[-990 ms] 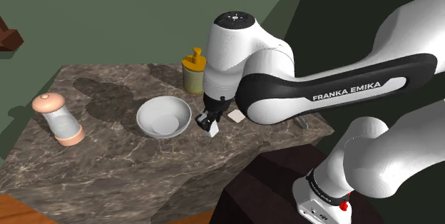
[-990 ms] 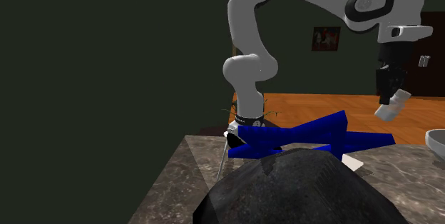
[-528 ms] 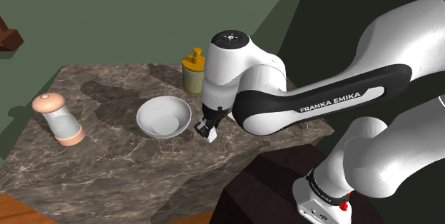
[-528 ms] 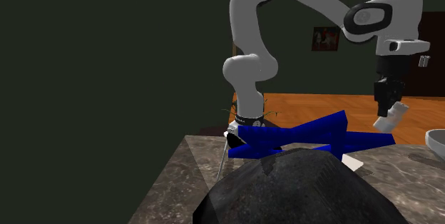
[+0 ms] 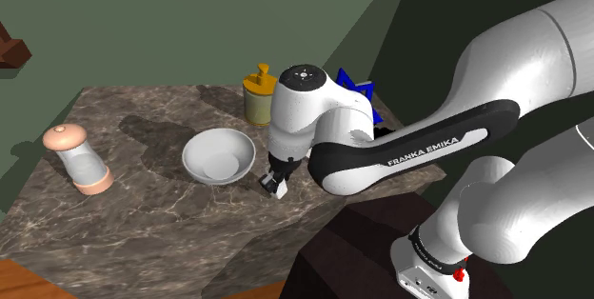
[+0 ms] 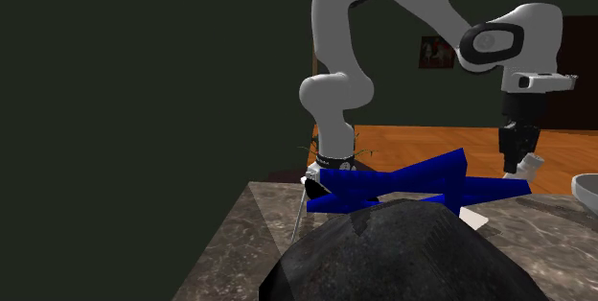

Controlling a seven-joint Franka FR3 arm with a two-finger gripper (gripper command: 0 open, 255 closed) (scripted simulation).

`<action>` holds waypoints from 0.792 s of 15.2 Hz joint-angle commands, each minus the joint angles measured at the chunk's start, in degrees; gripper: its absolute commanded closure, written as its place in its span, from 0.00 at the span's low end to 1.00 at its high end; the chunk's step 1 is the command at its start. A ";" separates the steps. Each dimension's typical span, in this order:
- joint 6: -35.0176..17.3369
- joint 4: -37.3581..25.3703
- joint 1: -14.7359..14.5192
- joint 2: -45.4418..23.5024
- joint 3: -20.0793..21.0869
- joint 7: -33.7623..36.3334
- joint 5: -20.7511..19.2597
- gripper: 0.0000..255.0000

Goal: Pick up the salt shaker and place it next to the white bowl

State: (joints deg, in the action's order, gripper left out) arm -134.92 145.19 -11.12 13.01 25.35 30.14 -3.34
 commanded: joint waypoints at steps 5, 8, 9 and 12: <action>-0.23 0.09 0.04 -0.11 0.02 0.06 -0.08 1.00; -0.22 0.09 0.03 -0.11 0.02 0.06 -0.08 0.00; -0.22 0.09 0.03 -0.11 0.02 0.06 -0.08 0.00; -0.22 0.09 0.03 -0.11 0.02 0.06 -0.08 0.00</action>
State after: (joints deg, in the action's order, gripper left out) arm -135.14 145.28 -11.09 12.90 25.37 30.19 -3.43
